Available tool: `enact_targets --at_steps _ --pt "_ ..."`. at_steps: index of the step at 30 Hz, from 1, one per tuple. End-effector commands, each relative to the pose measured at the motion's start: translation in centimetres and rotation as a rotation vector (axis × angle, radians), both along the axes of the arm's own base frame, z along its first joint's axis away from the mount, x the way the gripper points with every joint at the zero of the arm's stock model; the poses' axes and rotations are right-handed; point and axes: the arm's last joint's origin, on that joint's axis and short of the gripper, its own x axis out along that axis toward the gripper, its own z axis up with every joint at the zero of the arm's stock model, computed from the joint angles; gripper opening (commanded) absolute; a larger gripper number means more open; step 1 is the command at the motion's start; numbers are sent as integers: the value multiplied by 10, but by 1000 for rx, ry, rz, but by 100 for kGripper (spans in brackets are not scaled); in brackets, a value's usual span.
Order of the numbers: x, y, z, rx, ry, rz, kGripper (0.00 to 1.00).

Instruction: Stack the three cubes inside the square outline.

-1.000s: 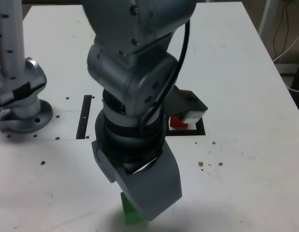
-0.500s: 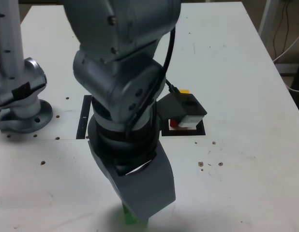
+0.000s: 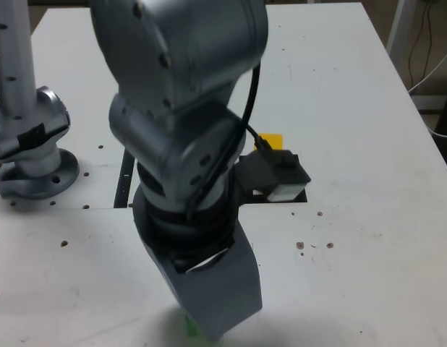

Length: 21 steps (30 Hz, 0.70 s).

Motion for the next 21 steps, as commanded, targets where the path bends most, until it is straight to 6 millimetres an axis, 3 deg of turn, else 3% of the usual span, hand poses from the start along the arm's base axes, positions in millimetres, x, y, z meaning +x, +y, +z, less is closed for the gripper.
enact_targets --at_steps 1,15,21 --pt "0 -4 -6 5 7 -9 99" --pt "3 -11 -31 15 27 -12 97" --pt "4 -13 -37 18 37 -10 92"
